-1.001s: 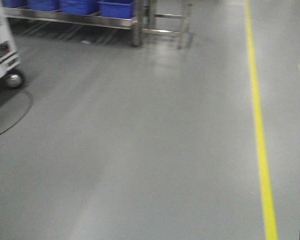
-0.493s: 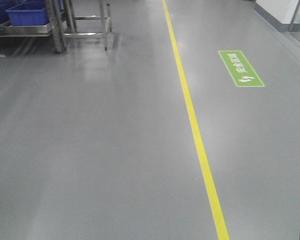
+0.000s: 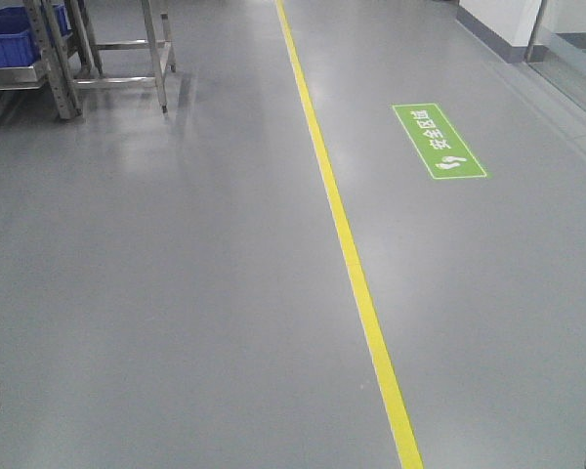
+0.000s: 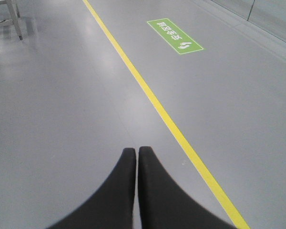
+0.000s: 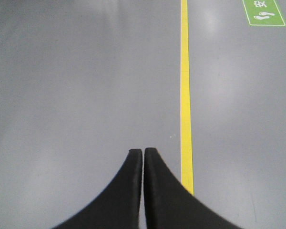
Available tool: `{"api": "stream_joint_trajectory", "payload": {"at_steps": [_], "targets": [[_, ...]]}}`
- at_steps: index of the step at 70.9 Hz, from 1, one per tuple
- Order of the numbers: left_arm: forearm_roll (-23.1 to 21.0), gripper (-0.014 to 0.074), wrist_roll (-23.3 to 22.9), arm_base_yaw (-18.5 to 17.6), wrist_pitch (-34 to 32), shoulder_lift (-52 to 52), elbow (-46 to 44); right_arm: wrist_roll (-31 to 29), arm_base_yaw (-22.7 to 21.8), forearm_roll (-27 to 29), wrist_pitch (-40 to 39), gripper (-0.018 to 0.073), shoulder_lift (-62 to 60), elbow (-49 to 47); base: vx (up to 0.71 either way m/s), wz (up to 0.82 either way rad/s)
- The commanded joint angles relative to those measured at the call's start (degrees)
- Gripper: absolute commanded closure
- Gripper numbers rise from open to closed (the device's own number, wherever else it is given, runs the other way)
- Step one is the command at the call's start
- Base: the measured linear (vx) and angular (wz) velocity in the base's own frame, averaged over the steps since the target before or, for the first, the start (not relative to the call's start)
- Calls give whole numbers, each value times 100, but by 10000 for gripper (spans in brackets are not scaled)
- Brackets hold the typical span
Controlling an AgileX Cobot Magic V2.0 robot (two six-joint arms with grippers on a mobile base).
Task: Move and align brake pads A on conveyor
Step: 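Drive along the yellow floor line toward the steel table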
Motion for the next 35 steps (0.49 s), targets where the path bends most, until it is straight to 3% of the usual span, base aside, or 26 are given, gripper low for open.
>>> {"api": "stream_joint_trajectory", "payload": {"at_steps": [1,35], "targets": [[-10,604,-3,-31,-420,-8,-155,-27,-28,-62,-368,568,18,-153,44,0],[-10,604,-3,-31,-420,-8,-155,-27,-28,-62,-368,568,18,-153,51,3]]}}
